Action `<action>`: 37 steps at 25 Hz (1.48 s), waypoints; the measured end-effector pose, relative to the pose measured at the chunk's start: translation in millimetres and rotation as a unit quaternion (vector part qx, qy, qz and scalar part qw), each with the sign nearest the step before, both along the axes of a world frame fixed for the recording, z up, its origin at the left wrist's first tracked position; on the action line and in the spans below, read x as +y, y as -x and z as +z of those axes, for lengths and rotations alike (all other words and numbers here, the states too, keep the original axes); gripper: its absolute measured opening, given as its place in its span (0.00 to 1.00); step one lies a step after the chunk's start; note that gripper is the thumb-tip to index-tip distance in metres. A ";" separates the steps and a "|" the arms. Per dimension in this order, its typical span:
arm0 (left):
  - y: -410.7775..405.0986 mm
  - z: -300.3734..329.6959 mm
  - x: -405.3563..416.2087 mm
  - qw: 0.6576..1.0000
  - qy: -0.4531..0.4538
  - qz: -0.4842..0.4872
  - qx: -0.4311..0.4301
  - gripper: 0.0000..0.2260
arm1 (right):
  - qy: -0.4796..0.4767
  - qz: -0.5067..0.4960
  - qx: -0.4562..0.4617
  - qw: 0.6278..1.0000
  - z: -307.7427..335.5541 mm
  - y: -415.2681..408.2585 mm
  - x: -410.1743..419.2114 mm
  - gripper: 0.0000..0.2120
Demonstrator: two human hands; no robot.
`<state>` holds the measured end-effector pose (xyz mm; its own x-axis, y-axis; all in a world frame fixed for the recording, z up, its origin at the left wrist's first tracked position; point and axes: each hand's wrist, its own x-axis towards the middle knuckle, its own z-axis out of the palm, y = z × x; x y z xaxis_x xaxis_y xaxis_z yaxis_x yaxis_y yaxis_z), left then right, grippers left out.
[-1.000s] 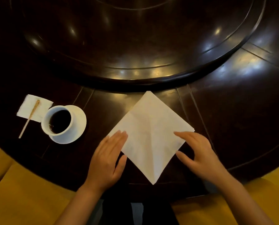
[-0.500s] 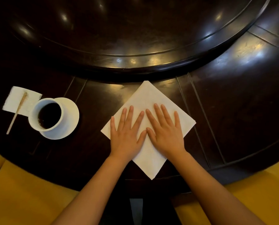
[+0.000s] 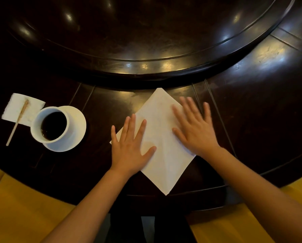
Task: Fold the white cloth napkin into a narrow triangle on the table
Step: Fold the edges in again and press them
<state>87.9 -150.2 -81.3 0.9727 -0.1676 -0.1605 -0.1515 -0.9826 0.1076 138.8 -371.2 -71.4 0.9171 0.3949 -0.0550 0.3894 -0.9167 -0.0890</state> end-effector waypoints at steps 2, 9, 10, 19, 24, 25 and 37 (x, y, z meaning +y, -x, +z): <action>6.3 -1.5 -4.0 0.997 0.013 -0.076 -0.014 0.36 | -0.007 0.188 0.012 0.982 -2.1 -24.1 13.7 0.27; 29.9 -1.6 -5.7 0.935 0.067 -0.347 0.009 0.26 | 0.038 0.247 0.060 0.966 -7.2 -69.2 16.6 0.28; 34.2 -1.0 -4.5 0.923 0.068 -0.378 0.012 0.26 | 0.039 0.250 0.060 0.966 -6.4 -69.6 17.2 0.29; 68.8 4.8 6.4 0.884 0.055 -0.463 0.025 0.25 | 0.018 0.101 0.068 0.992 -4.6 -74.6 32.1 0.33; 64.4 16.5 17.1 0.934 0.145 -0.327 0.016 0.29 | -0.095 0.111 0.056 0.988 13.1 -18.9 9.5 0.32; 60.7 18.4 20.3 0.947 0.158 -0.281 0.007 0.29 | -0.127 0.136 0.066 0.980 18.4 2.5 -1.0 0.30; 11.0 22.0 9.1 0.914 0.138 -0.376 -0.058 0.10 | -0.099 0.310 0.036 0.945 11.3 53.8 -18.3 0.11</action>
<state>76.9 -141.1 -59.3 0.5731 -0.8151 0.0850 -0.7996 -0.5335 0.2756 85.0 -389.5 -60.0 0.5035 0.8637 0.0229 0.8323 -0.4778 -0.2810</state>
